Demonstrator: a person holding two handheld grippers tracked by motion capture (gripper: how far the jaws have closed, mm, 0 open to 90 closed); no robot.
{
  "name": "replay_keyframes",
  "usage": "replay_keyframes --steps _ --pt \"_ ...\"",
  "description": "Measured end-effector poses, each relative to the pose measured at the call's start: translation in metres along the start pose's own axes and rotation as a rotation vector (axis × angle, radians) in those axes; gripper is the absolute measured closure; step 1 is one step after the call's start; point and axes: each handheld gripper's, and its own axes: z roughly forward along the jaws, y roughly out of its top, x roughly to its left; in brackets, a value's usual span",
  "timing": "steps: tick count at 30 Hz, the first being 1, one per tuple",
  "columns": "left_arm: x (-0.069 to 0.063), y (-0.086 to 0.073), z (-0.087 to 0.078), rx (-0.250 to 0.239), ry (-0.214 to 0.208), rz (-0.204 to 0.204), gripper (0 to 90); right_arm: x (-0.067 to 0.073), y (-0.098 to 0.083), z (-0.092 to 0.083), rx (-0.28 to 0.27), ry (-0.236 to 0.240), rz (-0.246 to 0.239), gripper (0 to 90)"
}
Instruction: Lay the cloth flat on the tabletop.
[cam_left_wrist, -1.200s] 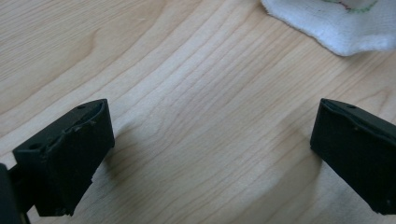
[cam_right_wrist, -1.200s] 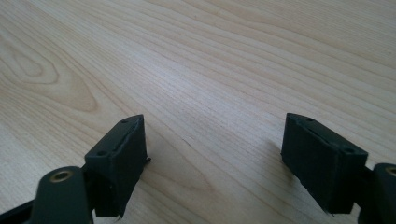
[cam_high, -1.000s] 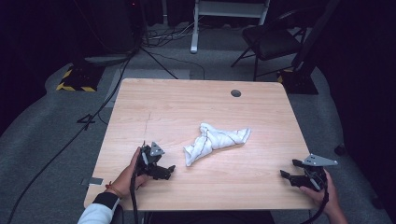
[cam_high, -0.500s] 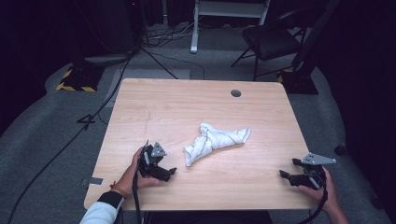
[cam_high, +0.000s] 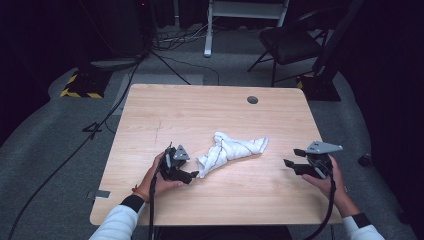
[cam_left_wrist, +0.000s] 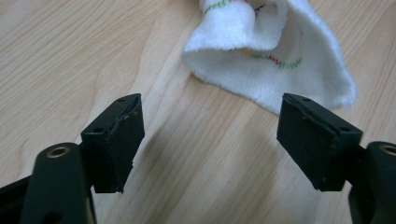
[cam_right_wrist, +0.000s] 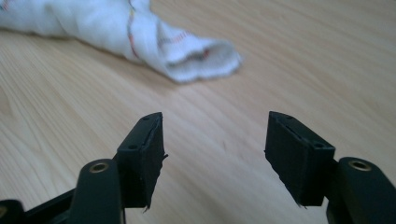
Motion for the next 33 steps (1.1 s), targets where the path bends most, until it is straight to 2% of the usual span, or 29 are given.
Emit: replay_keyframes --steps 4,6,11,14,15,18,19,21,24,25,26,28,31,33 --pt "0.001 0.009 0.001 -0.036 0.017 0.016 28.7 0.015 0.029 0.023 -0.010 0.026 -0.055 38.6" --pt "0.001 0.014 0.004 -0.035 0.011 0.020 29.9 0.020 0.039 0.037 -0.015 0.057 -0.044 39.0" --pt "0.000 0.026 0.012 -0.048 0.002 0.063 32.9 0.028 0.055 0.070 0.013 0.075 -0.045 38.7" --pt "-0.002 0.034 0.019 -0.037 -0.023 0.085 36.3 0.033 0.059 0.084 0.020 0.088 -0.055 38.7" --pt "-0.003 0.036 0.021 -0.037 -0.035 0.093 40.3 0.037 0.059 0.090 0.038 0.081 -0.075 38.3" --pt "-0.004 0.040 0.024 -0.041 -0.050 0.116 49.9 0.041 0.060 0.098 0.064 0.085 -0.093 38.4" --pt "-0.006 0.043 0.027 -0.030 -0.066 0.157 57.1 0.043 0.060 0.104 0.086 0.076 -0.098 40.4" --pt "-0.009 0.044 0.030 -0.011 -0.060 0.184 61.1 0.045 0.059 0.107 0.099 0.085 -0.102 44.6" --pt "-0.009 0.043 0.031 0.006 -0.047 0.201 70.6 0.047 0.057 0.110 0.136 0.085 -0.133 58.1" --pt "-0.009 0.043 0.031 0.006 -0.047 0.201 74.1 0.047 0.057 0.110 0.136 0.085 -0.133 58.1" --pt "-0.007 0.043 0.028 -0.007 -0.032 0.200 78.2 0.049 0.055 0.109 0.131 0.077 -0.165 68.4" --pt "-0.004 0.042 0.025 -0.023 -0.027 0.190 82.0 0.050 0.054 0.107 0.134 0.074 -0.176 75.2" --pt "-0.004 0.042 0.024 -0.023 -0.025 0.193 84.1 0.051 0.055 0.102 0.124 0.042 -0.192 76.8" --pt "-0.004 0.042 0.022 -0.016 -0.008 0.201 84.7 0.048 0.055 0.096 0.108 0.030 -0.185 77.1"
